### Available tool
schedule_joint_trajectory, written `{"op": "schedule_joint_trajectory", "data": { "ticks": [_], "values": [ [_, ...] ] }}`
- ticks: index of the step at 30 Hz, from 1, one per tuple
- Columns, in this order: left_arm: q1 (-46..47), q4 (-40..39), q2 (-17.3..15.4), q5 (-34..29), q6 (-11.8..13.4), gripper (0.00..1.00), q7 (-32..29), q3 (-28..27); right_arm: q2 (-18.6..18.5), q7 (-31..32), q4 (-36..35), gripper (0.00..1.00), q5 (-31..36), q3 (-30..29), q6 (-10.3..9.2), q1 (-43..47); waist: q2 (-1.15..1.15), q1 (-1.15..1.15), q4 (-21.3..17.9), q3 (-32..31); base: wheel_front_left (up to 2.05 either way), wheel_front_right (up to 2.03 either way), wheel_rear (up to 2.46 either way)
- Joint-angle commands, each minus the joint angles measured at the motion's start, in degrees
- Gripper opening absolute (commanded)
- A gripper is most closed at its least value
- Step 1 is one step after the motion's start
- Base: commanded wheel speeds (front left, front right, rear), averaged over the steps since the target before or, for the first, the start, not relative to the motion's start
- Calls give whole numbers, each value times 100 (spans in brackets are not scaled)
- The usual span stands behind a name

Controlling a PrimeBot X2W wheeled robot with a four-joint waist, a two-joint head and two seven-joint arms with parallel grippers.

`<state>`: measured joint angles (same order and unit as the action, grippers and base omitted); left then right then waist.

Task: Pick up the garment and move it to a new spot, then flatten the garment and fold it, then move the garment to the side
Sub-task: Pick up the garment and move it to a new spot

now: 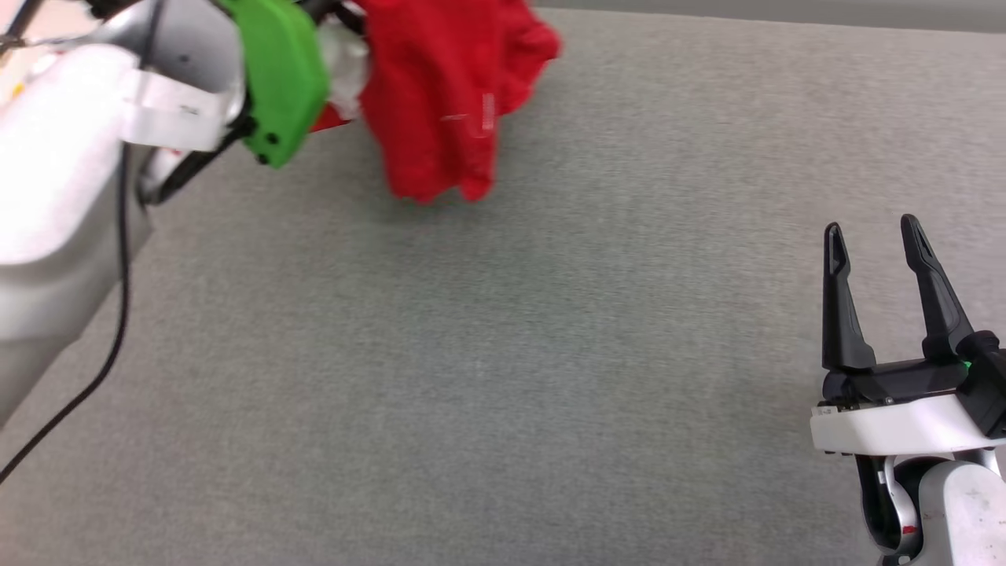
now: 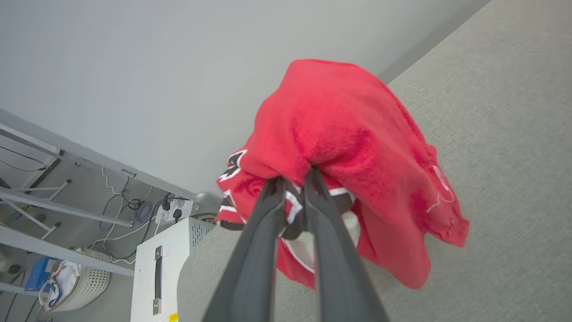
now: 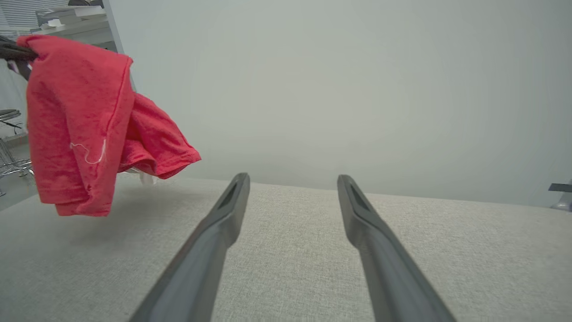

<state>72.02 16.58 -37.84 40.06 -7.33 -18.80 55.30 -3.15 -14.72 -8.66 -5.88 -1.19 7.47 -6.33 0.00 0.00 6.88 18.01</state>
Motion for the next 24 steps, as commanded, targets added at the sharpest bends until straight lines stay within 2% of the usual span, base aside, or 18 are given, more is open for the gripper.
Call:
{"op": "schedule_joint_trajectory", "data": {
  "ticks": [1,7,12,13,16,21,24],
  "values": [
    [189,-122,104,-97,-15,0,-1,70,15,-28,13,100,-58,-16,2,58,0,0,-394,-139,0,0,0],
    [481,-569,546,-101,-15,0,40,491,25,-28,12,100,-284,-84,2,50,0,0,-891,-134,0,0,0],
    [555,-791,906,-114,-15,0,115,1087,26,-28,5,100,-420,-133,2,45,0,0,-1188,-75,0,0,0],
    [463,-845,1096,-15,-15,0,209,1389,26,-28,-17,100,-468,-165,2,37,0,0,-1262,-6,0,0,0],
    [191,-824,1304,102,-15,0,277,1636,26,-28,-28,100,-500,-172,2,27,0,0,-1294,79,0,0,0],
    [-458,-666,1417,-108,-15,0,154,1795,26,-28,-46,100,-502,-173,2,-10,0,0,-1272,210,0,0,0],
    [-1173,-720,1436,-417,-15,0,-219,1802,26,-28,-45,100,-486,-188,2,-38,0,0,-1234,276,0,0,0]
  ]
}}
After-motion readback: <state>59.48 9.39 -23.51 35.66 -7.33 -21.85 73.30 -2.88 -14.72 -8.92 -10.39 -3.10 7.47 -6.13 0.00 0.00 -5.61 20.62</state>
